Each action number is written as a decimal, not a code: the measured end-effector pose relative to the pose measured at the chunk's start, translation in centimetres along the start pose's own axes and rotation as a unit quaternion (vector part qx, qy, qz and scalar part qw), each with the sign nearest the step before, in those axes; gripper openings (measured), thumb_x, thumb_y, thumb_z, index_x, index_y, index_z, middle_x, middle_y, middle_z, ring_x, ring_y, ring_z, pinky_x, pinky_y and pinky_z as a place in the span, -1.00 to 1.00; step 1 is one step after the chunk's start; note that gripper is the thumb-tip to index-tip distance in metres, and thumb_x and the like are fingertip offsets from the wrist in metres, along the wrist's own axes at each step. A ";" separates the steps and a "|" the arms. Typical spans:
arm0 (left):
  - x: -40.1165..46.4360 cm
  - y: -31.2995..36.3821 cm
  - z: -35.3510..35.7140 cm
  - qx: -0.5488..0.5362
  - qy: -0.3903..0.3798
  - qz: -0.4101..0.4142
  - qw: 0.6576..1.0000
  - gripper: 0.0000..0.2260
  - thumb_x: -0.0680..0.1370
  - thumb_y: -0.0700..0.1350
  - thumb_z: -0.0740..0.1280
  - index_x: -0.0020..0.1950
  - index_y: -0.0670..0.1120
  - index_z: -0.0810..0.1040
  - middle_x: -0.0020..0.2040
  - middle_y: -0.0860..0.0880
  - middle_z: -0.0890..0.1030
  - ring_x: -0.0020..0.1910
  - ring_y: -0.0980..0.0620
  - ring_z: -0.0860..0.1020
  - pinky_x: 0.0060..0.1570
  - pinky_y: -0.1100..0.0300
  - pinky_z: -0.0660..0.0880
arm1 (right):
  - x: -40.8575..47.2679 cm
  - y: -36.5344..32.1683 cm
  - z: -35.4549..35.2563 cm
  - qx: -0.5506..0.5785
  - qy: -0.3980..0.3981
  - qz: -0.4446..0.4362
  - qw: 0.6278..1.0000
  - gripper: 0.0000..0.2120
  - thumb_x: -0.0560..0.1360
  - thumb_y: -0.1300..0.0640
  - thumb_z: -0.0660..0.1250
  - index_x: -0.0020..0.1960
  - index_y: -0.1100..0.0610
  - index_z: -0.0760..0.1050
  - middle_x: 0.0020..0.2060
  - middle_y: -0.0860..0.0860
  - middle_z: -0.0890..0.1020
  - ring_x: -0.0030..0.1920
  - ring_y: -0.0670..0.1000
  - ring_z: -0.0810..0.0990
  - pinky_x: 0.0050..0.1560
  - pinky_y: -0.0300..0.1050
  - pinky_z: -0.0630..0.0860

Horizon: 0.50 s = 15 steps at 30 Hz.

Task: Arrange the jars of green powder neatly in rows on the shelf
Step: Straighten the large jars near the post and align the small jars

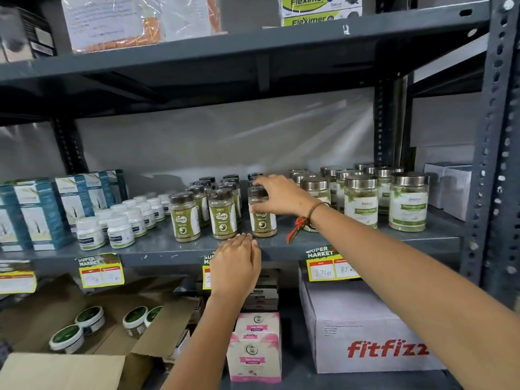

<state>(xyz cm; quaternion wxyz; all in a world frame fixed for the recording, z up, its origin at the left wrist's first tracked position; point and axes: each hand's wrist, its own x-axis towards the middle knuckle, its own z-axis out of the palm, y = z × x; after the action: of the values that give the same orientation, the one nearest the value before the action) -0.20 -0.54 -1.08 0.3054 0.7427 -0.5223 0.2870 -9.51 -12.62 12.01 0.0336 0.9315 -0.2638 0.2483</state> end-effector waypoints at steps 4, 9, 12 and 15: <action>-0.1 0.0 0.1 -0.006 0.003 0.001 1.000 -0.69 0.59 -0.06 0.16 0.11 -0.16 0.63 0.08 -0.09 0.68 0.09 -0.07 0.60 0.15 0.06 0.47 | 0.2 0.1 -0.1 0.001 -0.005 0.011 1.000 -0.30 0.38 -0.21 0.44 0.39 0.13 0.42 0.28 0.13 0.54 0.26 0.18 0.52 0.21 0.04 0.42; -0.1 0.0 0.0 -0.011 0.013 0.006 1.000 -0.70 0.59 -0.06 0.16 0.09 -0.15 0.63 0.08 -0.09 0.68 0.09 -0.06 0.60 0.15 0.07 0.48 | 0.1 0.3 -0.4 0.002 -0.014 0.025 1.000 -0.25 0.35 -0.25 0.44 0.42 0.11 0.40 0.31 0.12 0.53 0.29 0.19 0.50 0.26 0.08 0.45; -0.1 0.0 -0.1 -0.016 0.009 0.006 1.000 -0.69 0.59 -0.05 0.15 0.11 -0.15 0.63 0.10 -0.09 0.67 0.11 -0.05 0.59 0.17 0.07 0.46 | -0.1 0.2 -0.5 -0.002 -0.007 0.028 1.000 -0.25 0.36 -0.24 0.45 0.41 0.13 0.41 0.29 0.12 0.55 0.26 0.18 0.53 0.23 0.05 0.45; -0.1 0.0 -0.1 -0.018 0.009 0.010 1.000 -0.68 0.60 -0.05 0.14 0.13 -0.16 0.62 0.11 -0.09 0.66 0.13 -0.05 0.59 0.19 0.08 0.45 | -0.1 0.2 -0.3 -0.008 -0.004 0.022 1.000 -0.26 0.38 -0.23 0.44 0.42 0.13 0.39 0.30 0.13 0.53 0.27 0.17 0.52 0.24 0.07 0.44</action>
<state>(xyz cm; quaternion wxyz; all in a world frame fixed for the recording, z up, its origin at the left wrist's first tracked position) -0.23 -0.38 -1.13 0.3206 0.7293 -0.5321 0.2868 -9.86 -12.68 12.18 0.0351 0.9261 -0.2862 0.2434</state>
